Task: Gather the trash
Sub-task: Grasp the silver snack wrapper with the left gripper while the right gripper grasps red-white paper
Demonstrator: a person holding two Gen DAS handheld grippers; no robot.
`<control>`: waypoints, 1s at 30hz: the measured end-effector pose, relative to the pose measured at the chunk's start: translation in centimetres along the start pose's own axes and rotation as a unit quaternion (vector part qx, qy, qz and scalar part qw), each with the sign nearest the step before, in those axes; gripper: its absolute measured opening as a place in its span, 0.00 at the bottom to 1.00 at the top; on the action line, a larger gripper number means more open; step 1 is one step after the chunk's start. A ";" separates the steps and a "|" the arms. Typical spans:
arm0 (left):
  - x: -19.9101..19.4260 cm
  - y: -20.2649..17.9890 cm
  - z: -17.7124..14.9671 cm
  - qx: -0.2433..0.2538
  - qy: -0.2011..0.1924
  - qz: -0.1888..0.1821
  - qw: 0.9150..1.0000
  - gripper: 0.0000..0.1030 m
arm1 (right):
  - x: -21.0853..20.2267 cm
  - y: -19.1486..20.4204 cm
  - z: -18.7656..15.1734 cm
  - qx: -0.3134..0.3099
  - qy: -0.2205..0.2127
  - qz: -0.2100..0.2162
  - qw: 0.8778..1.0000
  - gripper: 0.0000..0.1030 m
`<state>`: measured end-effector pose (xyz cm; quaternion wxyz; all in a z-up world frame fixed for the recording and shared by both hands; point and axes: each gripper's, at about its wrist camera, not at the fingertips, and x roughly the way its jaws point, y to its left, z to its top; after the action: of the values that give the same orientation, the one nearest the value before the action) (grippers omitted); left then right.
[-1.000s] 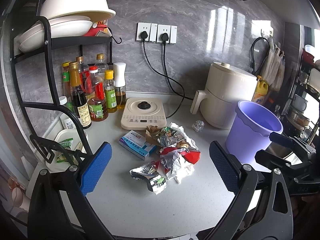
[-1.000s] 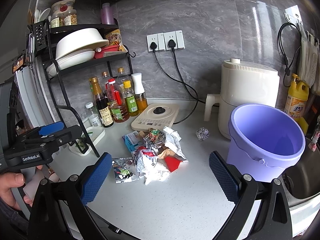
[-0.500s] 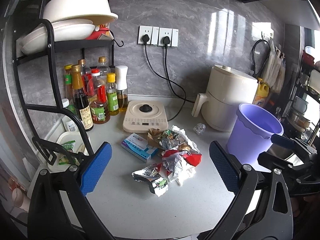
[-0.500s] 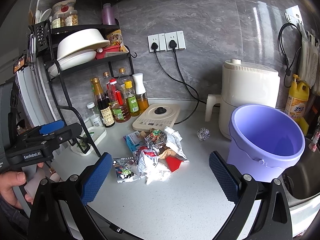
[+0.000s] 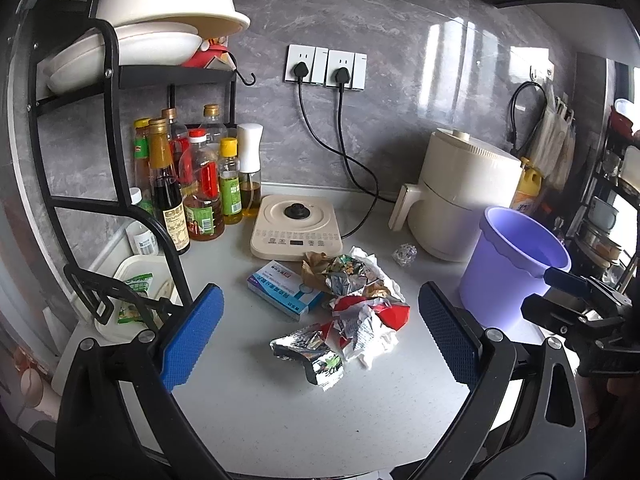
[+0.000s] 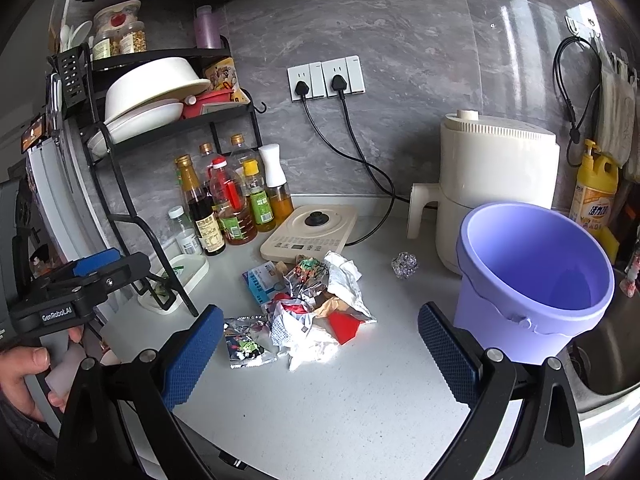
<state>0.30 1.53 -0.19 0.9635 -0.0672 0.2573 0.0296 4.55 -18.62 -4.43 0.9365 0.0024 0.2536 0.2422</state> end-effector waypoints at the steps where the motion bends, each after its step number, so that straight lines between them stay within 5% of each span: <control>1: 0.2 0.1 0.0 -0.002 0.002 0.000 1.000 0.93 | 0.2 0.0 0.0 0.001 0.002 0.000 1.000 0.92; 7: 3.1 0.8 -0.9 -0.006 0.047 -0.009 0.999 0.75 | 2.2 -0.3 -0.7 0.016 0.028 0.003 0.999 0.85; 12: 5.6 1.1 -1.5 -0.002 0.079 -0.015 0.997 0.70 | 4.0 -0.4 -1.3 0.022 0.051 0.003 0.998 0.79; 30: 15.7 1.9 -6.1 0.003 0.221 -0.009 0.975 0.75 | 9.1 -0.1 -2.4 0.029 0.107 -0.011 0.994 0.76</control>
<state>10.68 2.82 -13.50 0.8834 -0.0713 0.4631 0.0047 10.26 -14.84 -10.84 0.9062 0.0005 0.3588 0.2236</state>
